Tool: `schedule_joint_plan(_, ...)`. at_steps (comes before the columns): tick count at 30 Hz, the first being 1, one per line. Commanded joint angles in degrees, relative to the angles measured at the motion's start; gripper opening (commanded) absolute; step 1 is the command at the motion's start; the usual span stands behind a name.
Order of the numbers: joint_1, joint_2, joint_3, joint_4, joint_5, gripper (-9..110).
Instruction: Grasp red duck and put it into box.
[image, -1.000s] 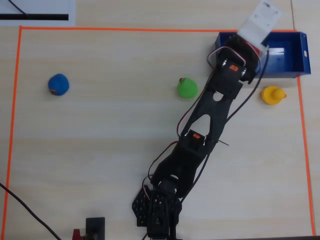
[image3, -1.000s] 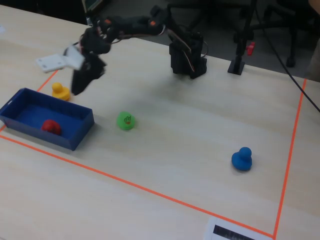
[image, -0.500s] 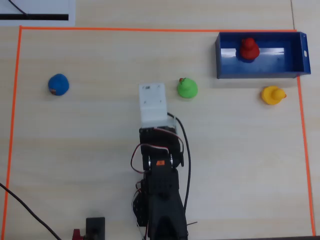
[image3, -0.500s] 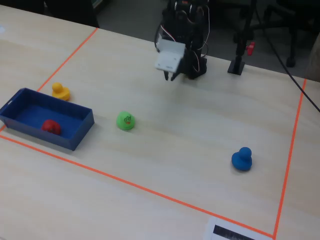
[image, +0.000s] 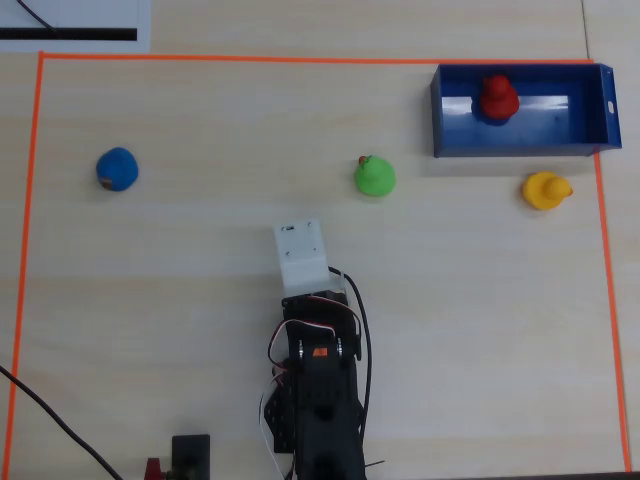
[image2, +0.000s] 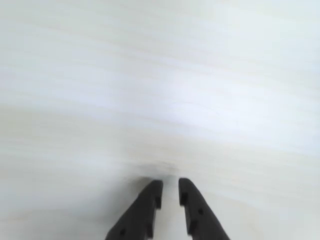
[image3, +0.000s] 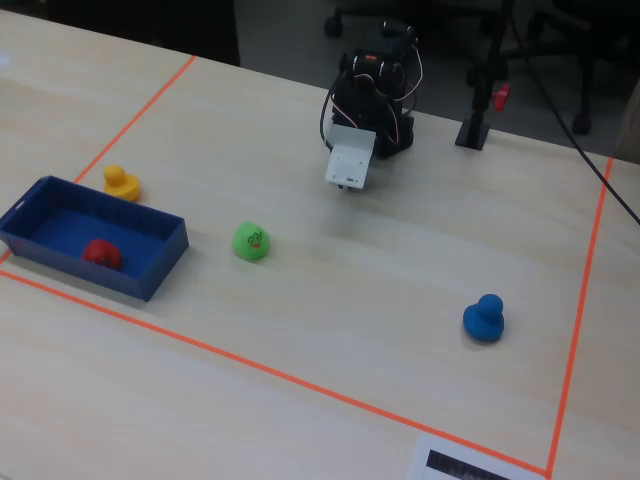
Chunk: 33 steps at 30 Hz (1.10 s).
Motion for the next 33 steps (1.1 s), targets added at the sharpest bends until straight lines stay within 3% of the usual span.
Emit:
schedule_joint_plan(1,-0.1,-0.1,0.5,1.3,0.5,0)
schedule_joint_plan(6,0.3,-0.1,0.5,2.3,5.9,1)
schedule_joint_plan(9,0.3,-0.1,0.5,2.3,5.9,6)
schedule_joint_plan(33,0.3,-0.1,0.5,2.3,5.9,6)
